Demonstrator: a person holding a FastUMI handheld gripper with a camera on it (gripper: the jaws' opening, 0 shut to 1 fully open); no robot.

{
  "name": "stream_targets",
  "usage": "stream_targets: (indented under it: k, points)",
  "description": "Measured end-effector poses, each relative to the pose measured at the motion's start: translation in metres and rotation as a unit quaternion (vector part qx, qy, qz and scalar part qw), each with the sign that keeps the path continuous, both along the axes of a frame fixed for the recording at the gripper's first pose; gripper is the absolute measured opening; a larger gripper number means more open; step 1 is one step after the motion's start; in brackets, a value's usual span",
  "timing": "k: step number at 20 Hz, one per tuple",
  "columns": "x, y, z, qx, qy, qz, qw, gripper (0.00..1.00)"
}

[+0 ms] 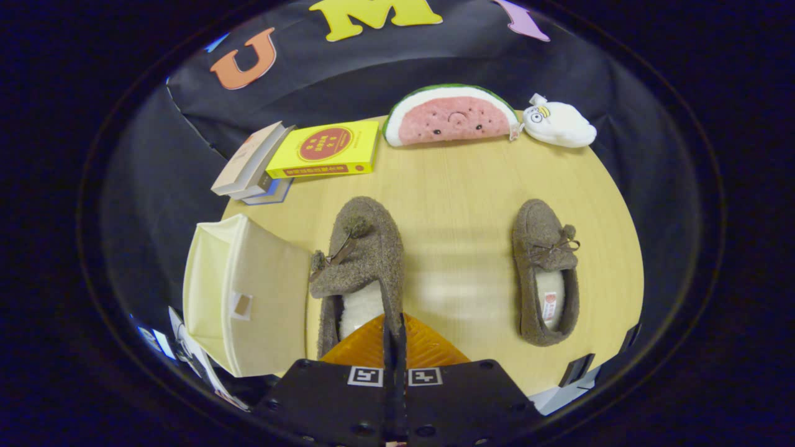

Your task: Open the storage box then place both shoes into the box .Put the left shoe in first, then the right shoe, with the right side of both shoes facing outward in a uniform manner.

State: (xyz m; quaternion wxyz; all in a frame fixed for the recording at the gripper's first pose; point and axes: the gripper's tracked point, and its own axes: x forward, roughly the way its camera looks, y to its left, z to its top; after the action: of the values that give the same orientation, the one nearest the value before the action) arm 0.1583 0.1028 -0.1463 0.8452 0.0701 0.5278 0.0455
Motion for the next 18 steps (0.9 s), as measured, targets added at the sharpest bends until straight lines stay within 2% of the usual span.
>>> stream_targets:
  k: [6, 9, 13, 18]
  points:
    - [-0.026, 0.078, 0.049, 0.033, -0.03, 0.055, 0.997, 0.0]
    - [-0.033, 0.116, 0.062, 0.038, -0.04, 0.07, 0.996, 0.0]
    - [-0.032, 0.166, 0.058, 0.049, -0.036, 0.07, 0.996, 0.0]
    - [-0.03, 0.227, 0.022, 0.056, -0.006, 0.053, 0.997, 0.0]
